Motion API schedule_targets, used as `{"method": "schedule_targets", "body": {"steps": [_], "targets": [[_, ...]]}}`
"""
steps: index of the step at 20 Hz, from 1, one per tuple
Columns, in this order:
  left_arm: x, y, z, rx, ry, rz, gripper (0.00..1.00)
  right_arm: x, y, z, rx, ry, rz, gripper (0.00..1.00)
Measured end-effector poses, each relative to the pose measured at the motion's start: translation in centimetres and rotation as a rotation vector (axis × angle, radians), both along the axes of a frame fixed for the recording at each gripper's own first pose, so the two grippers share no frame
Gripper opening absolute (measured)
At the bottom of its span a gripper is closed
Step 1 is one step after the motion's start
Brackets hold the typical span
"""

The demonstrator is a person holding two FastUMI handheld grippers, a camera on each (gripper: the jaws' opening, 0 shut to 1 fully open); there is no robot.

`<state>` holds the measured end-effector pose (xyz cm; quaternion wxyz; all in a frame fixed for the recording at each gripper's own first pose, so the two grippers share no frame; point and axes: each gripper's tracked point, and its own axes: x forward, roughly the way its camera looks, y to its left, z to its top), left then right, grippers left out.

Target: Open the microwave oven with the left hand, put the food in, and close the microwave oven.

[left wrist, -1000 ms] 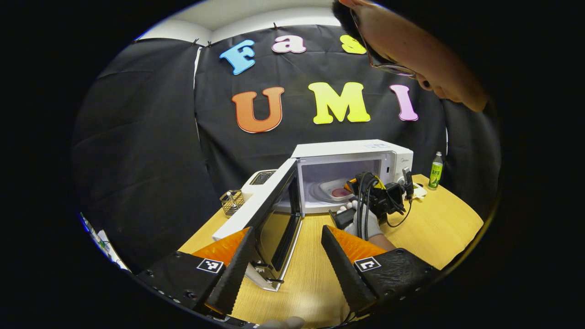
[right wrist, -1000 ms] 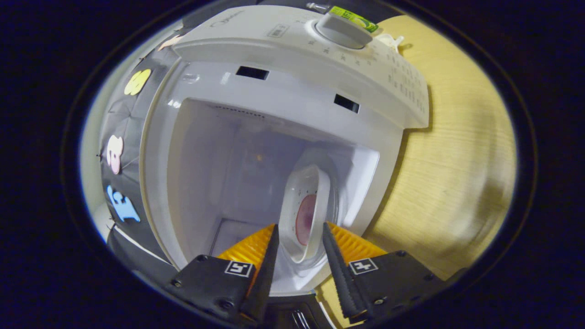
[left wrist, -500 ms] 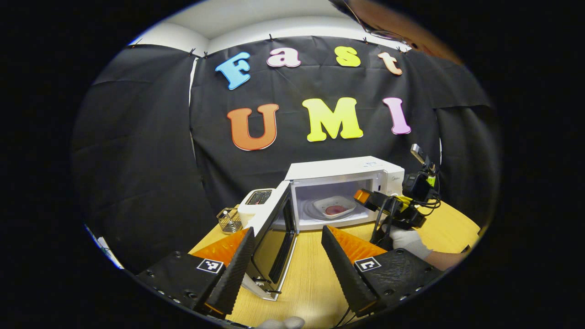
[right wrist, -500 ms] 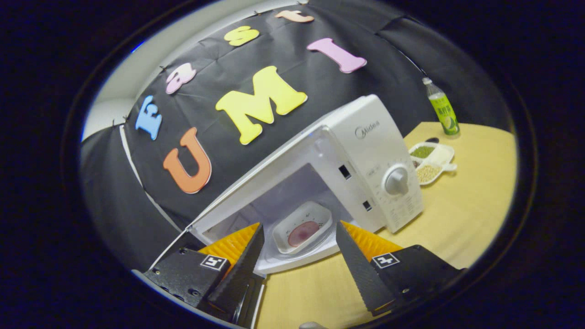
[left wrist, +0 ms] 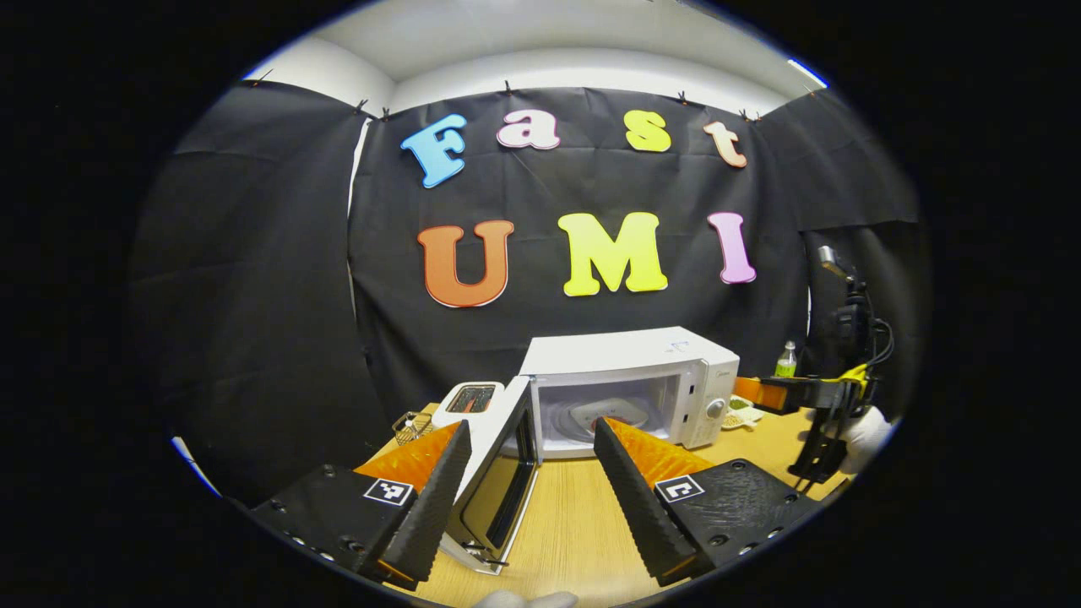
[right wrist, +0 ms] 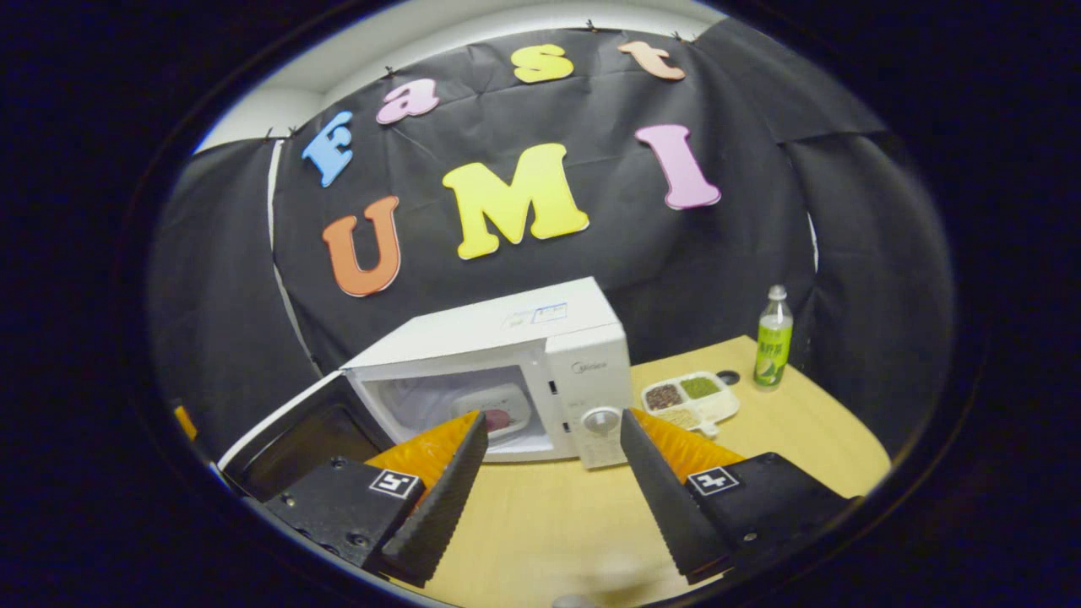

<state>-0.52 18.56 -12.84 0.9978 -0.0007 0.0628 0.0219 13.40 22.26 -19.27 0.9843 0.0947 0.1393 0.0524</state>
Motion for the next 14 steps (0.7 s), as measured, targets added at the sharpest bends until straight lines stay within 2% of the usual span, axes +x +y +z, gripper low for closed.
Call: {"method": "schedule_targets", "body": {"steps": [1,2,3,8,9,10,11,12,13,14], "targets": [[0.4,0.9,0.5,0.011,-0.013,0.013,0.89,-0.7,-1.2,0.4,-0.034,-0.002,-0.006,1.00],[0.8,1.9,0.7,0.029,-0.023,0.031,0.89,-1.4,-2.4,1.0,-0.065,0.000,-0.007,0.90],[1.1,2.7,0.8,0.047,-0.033,0.046,0.88,-2.0,-3.6,1.4,-0.093,0.002,-0.013,1.00],[2.1,6.7,-0.1,0.079,-0.034,0.101,0.88,-4.2,-9.2,5.1,-0.155,-0.012,-0.105,1.00],[2.1,7.6,-0.6,0.083,-0.030,0.115,0.88,-4.6,-9.9,5.7,-0.168,-0.021,-0.115,0.90],[2.2,8.3,-1.1,0.085,-0.024,0.126,0.88,-5.0,-10.4,6.3,-0.180,-0.028,-0.123,1.00],[2.3,9.0,-1.6,0.081,-0.014,0.137,0.87,-5.3,-11.0,6.9,-0.191,-0.036,-0.134,1.00],[2.2,9.7,-1.8,0.076,-0.010,0.151,0.79,-5.5,-11.3,7.3,-0.192,-0.042,-0.141,1.00],[2.3,10.3,-2.1,0.069,-0.006,0.159,0.91,-5.8,-11.5,7.6,-0.185,-0.044,-0.144,1.00],[2.2,10.6,-2.5,0.060,-0.004,0.160,0.84,-5.9,-11.6,7.5,-0.181,-0.039,-0.146,0.91]]}}
